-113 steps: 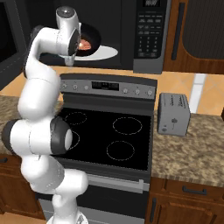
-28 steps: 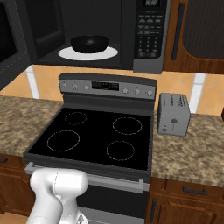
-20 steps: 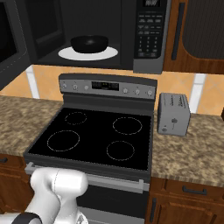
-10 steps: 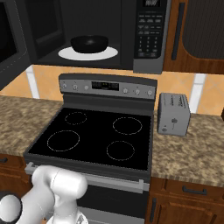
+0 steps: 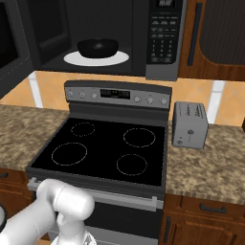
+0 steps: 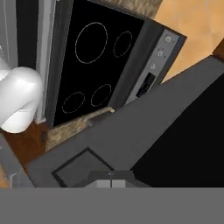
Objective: Open the microwave, place the bowl with waffle inside the microwave, then close the microwave door and turn it on.
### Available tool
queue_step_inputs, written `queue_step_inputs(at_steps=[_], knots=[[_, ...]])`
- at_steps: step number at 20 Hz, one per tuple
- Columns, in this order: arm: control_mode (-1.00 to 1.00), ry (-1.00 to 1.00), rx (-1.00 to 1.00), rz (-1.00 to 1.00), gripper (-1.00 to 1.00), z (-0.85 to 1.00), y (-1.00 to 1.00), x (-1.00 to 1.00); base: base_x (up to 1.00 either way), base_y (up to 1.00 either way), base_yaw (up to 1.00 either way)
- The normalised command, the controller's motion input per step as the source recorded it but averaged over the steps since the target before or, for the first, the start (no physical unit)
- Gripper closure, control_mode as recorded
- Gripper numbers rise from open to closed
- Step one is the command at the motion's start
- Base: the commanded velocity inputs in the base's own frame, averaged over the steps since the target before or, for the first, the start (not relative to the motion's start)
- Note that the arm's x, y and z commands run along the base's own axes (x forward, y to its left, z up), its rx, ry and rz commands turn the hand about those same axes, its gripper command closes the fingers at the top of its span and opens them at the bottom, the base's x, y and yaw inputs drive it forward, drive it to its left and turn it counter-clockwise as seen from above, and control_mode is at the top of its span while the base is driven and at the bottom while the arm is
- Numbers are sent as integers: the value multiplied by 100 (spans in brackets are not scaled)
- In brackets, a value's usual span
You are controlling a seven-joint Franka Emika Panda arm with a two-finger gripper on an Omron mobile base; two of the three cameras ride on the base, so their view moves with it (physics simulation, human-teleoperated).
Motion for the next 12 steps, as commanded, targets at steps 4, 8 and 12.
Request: queue_step_inputs(at_steps=[4, 8, 12], knots=[[-100, -27, -9, -23, 100, 9, -41, 63, 0, 0, 0], [-100, -23, -4, -18, 100, 11, -91, 42, 0, 0, 0], [-100, -20, 0, -11, 100, 4, -100, 59, 0, 0, 0]])
